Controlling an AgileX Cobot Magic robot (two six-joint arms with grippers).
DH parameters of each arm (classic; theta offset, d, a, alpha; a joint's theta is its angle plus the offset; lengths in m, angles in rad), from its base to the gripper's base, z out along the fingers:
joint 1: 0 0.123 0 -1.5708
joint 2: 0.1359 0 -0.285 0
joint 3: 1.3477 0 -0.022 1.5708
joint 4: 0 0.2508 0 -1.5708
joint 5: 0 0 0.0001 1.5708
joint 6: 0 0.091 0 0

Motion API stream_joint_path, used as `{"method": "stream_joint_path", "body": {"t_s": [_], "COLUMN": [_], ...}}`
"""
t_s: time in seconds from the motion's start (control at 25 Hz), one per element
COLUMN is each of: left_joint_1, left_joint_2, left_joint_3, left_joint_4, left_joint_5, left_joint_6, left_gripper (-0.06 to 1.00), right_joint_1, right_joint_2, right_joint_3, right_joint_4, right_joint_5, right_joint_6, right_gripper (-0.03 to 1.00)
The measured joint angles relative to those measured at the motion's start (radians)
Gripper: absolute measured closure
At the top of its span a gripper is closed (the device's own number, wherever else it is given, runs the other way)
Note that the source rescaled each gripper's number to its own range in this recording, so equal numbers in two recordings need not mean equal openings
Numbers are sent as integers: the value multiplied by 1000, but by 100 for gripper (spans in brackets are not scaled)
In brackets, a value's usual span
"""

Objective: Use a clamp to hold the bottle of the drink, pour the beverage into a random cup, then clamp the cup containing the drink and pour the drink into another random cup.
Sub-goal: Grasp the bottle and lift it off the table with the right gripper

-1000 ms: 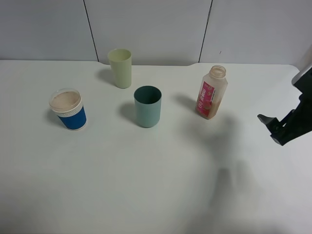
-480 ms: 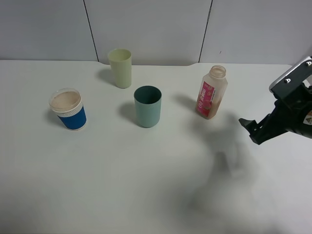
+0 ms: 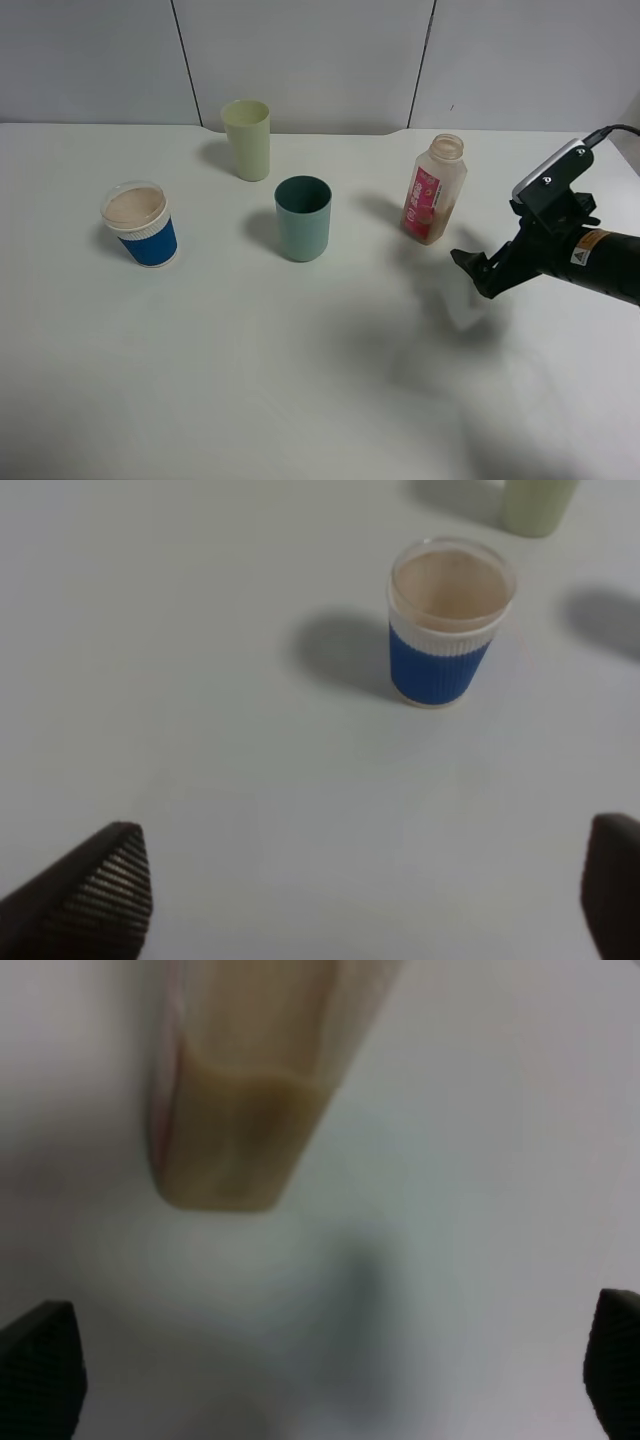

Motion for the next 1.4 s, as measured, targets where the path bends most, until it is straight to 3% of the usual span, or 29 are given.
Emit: {"method": "stream_joint_path", "body": {"t_s": [0.48,1.16,1.4], "left_joint_1": [0,0,0], "left_joint_2": [0,0,0], "left_joint_3": [0,0,0], "left_joint_4": [0,0,0], "left_joint_5": [0,0,0], "left_joint_6": [0,1,0], "left_gripper": [37,37,37], "right_joint_1": [-13,-16,-18], "right_joint_2": [181,322,326], "right_joint_3": [-45,-144,-179], "right_joint_4": [-58,-97,-105], "right_joint_5": [-225,-317,-354], "right_joint_6": [69,82,144], "right_gripper": [-3,-3,-3]}}
